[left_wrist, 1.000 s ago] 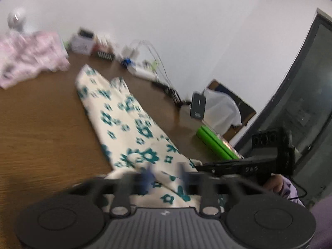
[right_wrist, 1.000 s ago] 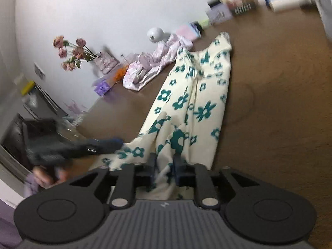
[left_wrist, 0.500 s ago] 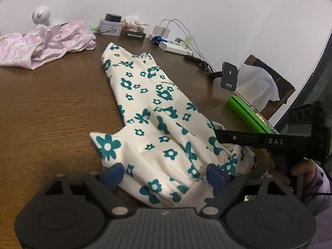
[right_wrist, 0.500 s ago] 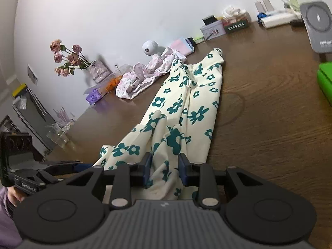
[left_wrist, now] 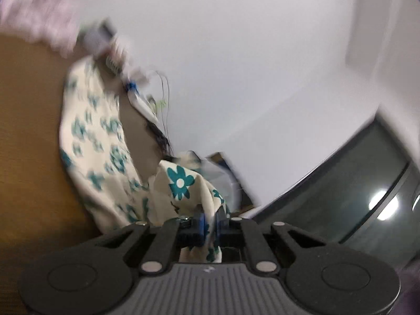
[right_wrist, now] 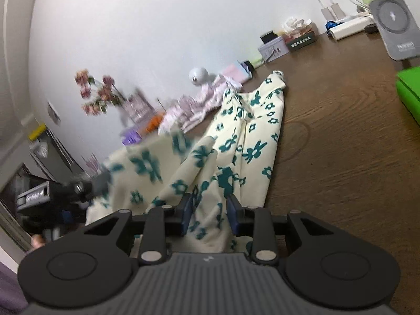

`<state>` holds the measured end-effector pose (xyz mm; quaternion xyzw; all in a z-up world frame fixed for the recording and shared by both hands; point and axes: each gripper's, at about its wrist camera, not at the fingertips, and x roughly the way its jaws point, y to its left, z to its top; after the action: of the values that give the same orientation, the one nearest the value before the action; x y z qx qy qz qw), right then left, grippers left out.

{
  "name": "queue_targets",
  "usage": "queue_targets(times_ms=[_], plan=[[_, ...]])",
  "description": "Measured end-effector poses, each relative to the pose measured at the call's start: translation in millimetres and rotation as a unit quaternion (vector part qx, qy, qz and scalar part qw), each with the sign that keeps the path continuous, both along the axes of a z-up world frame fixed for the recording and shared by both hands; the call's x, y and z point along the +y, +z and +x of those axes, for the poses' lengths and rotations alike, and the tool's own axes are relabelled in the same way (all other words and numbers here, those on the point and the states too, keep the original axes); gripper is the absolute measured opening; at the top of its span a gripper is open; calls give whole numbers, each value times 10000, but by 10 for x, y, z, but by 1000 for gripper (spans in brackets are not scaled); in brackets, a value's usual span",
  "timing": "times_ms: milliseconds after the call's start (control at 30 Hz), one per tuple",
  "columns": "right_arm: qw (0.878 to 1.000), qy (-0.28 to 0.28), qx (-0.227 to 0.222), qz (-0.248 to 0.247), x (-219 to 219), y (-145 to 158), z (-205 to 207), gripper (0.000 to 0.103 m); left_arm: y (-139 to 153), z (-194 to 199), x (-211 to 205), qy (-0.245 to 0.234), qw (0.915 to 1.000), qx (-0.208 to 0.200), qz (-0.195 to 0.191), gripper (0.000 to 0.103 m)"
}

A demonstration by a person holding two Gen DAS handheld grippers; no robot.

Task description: Fold clothes

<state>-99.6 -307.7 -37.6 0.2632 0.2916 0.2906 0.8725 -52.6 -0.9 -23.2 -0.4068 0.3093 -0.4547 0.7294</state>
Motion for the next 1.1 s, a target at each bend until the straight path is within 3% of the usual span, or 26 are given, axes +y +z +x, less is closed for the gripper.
queue_targets(times_ms=[67,167,300,533,633,700,767,867,933,1000,1033,1100], plan=[[9999,-91,79,-5,-25,-13,-9,29,-182,125,17,36,9985,533,-94,9],[9995,-203,136,-175,-7,-24,-13,29,-247,174,45,272,9934,961,558,11],[9991,-216,66,-361,24,12,7,41,-147,123,74,420,9905,787,1043,18],[9958,-321,-665,-543,65,337,-77,40,19,41,-32,635,9778,354,1965,20],[9904,-26,-921,-1028,383,405,-66,37,82,28,-33,612,9701,79,2349,21],[9841,-8,-807,-1580,613,341,17,30,150,6,-65,708,9616,-84,2651,26],[9804,-60,-533,-1896,735,253,139,26,261,-53,-57,938,9499,-327,2965,42],[9746,-63,-535,-2173,826,244,167,25,480,-250,-56,1071,9348,-957,3249,44],[9717,-77,-576,-2289,875,238,153,25,560,-349,-198,1054,9200,-1338,3528,43],[9705,-96,-602,-2334,895,239,138,25,512,-350,-366,970,9030,-1414,3939,28],[9715,-106,-594,-2292,876,251,133,25,475,-340,-451,920,8938,-1417,4155,11],[9740,-126,-622,-2174,807,294,93,25,386,-301,-489,858,8902,-1284,4287,10]])
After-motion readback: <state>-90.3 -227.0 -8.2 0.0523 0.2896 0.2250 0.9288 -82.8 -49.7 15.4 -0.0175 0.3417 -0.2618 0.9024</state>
